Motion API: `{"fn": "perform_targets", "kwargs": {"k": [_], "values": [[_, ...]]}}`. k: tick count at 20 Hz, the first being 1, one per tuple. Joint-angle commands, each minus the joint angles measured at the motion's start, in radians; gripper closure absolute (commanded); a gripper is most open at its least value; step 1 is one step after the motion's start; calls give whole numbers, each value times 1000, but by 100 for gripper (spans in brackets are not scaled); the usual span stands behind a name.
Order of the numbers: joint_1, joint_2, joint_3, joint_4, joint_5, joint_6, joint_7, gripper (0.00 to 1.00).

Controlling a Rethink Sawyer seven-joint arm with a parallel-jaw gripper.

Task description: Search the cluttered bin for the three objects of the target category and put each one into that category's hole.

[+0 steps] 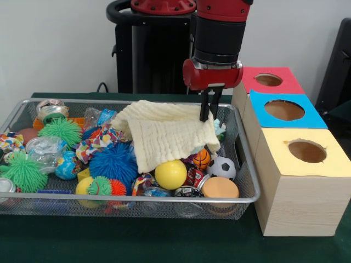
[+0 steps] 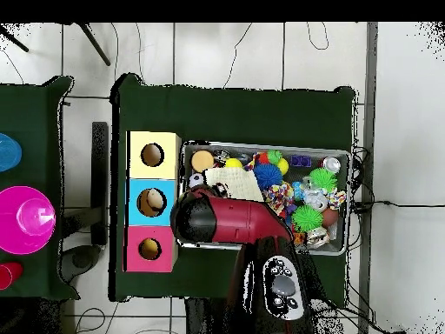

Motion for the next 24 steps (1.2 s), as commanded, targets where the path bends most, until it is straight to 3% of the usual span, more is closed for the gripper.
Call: {"fn": "perform_targets", "kwargs": {"k": [1,15,16,24], "values": [[-25,28,41,26,43,45,193,100],[-25,32,36,19,39,59,186,100],[-25,31,37,19,39,60,186,0],[-16,31,29,16,39,62,192,0]]}}
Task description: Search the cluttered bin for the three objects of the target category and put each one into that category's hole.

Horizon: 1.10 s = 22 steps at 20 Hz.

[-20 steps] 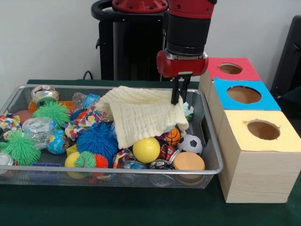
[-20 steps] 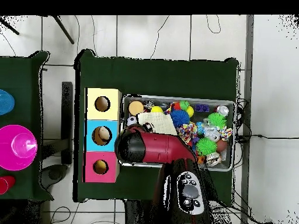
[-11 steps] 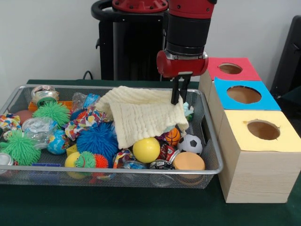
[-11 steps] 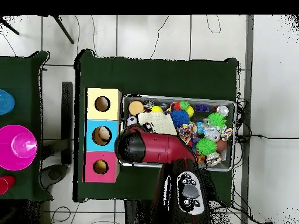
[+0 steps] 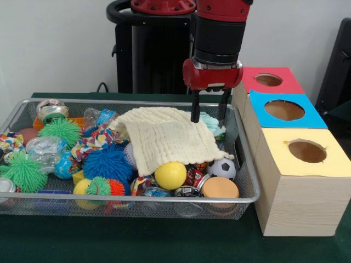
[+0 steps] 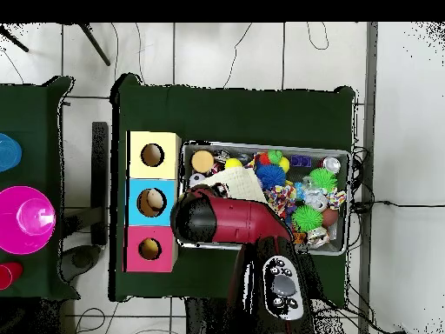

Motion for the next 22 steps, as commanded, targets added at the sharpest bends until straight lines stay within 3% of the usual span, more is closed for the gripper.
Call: {"fn": "perform_targets", "kwargs": {"k": [1,6,10,22], "values": [[-14,31,26,13,37,59,192,0],[-14,18,27,2,34,69,183,0],[-33,-8,31,-28,33,140,144,0],[-155,-33,93,-108,7,287,18,0]]}}
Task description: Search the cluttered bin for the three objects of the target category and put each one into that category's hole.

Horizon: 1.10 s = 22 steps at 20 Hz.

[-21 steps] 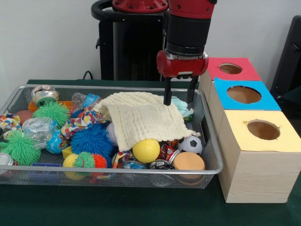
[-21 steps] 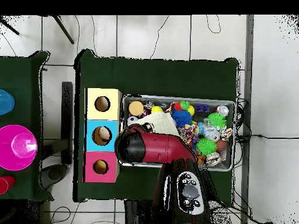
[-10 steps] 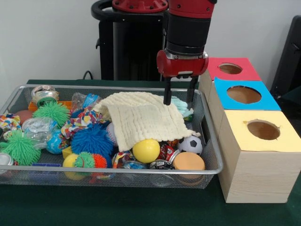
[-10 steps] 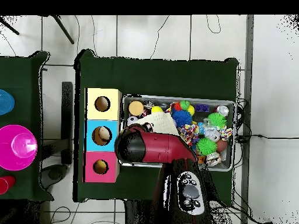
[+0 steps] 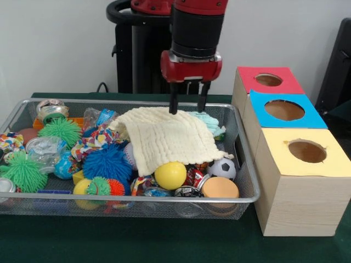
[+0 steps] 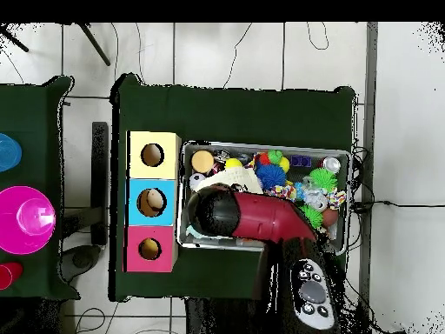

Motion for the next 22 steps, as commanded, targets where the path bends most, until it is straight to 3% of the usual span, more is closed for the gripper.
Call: {"fn": "perform_targets", "kwargs": {"k": [1,17,22], "values": [[-88,-8,99,-78,5,147,8,0],[-234,15,175,-179,-62,255,-127,0],[-287,5,204,-166,-94,256,-160,0]]}}
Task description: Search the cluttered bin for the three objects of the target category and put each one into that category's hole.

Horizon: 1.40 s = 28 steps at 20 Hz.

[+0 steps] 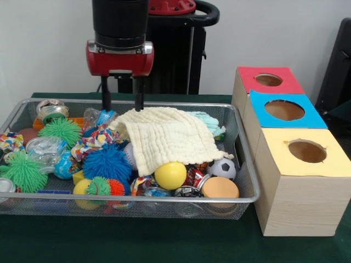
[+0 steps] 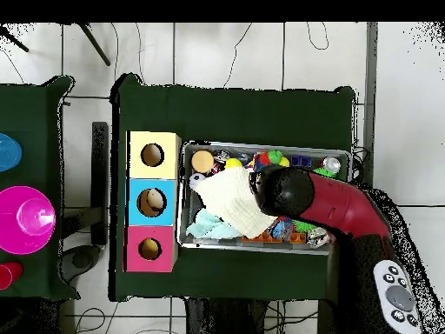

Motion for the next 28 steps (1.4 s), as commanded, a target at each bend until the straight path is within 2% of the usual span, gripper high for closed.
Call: {"fn": "perform_targets", "kwargs": {"k": [1,6,9,17,22,28], "values": [[-80,3,129,-30,-70,123,-169,0],[-138,-40,158,19,-93,123,-205,0],[-184,-52,191,50,-124,90,-229,0],[-247,-100,244,128,-186,60,-217,0],[-290,-90,281,135,-214,57,-219,0],[-315,-69,313,145,-249,32,-176,0]]}}
